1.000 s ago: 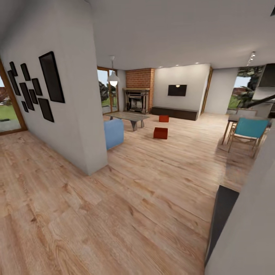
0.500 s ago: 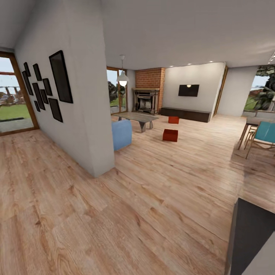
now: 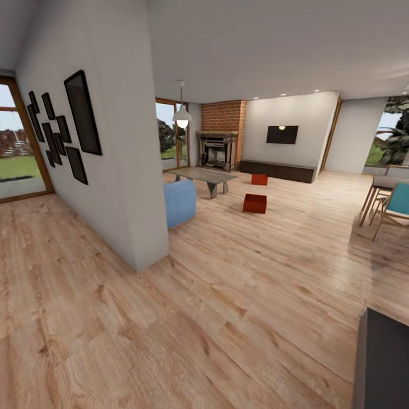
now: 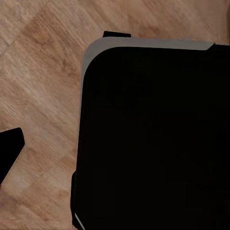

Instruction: Move the two storage containers from the living room to the garage. In the garage, place one container on the floor and stack the other container on top of it (either order is fine).

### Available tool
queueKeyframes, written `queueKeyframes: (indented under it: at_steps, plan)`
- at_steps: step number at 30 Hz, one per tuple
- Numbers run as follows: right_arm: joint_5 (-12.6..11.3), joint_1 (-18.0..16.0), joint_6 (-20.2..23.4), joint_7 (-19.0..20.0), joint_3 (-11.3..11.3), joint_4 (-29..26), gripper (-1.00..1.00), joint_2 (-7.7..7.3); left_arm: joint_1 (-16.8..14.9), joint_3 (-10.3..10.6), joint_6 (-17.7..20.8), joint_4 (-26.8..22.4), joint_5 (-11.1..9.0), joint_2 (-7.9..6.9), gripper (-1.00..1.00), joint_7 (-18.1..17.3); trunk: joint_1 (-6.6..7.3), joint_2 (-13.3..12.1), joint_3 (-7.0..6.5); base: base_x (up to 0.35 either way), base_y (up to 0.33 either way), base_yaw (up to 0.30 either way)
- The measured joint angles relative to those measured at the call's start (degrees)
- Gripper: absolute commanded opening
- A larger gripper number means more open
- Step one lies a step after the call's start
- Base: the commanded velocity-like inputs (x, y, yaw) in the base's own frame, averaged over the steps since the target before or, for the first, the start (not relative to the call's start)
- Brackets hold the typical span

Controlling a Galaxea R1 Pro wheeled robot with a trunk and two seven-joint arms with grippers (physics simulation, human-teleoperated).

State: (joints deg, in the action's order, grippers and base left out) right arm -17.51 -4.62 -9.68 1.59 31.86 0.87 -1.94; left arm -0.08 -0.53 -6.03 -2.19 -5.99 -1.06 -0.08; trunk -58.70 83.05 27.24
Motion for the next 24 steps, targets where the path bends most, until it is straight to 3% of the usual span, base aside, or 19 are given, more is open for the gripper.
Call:
queueKeyframes:
  at_steps: [24]
  plan:
    - [0.00,0.00,0.00,0.00,0.03,0.00,1.00,0.00,0.00,0.00,0.00,0.00,0.00,0.00,1.00,0.00,0.00,0.00,0.00,0.321,0.000,0.000]
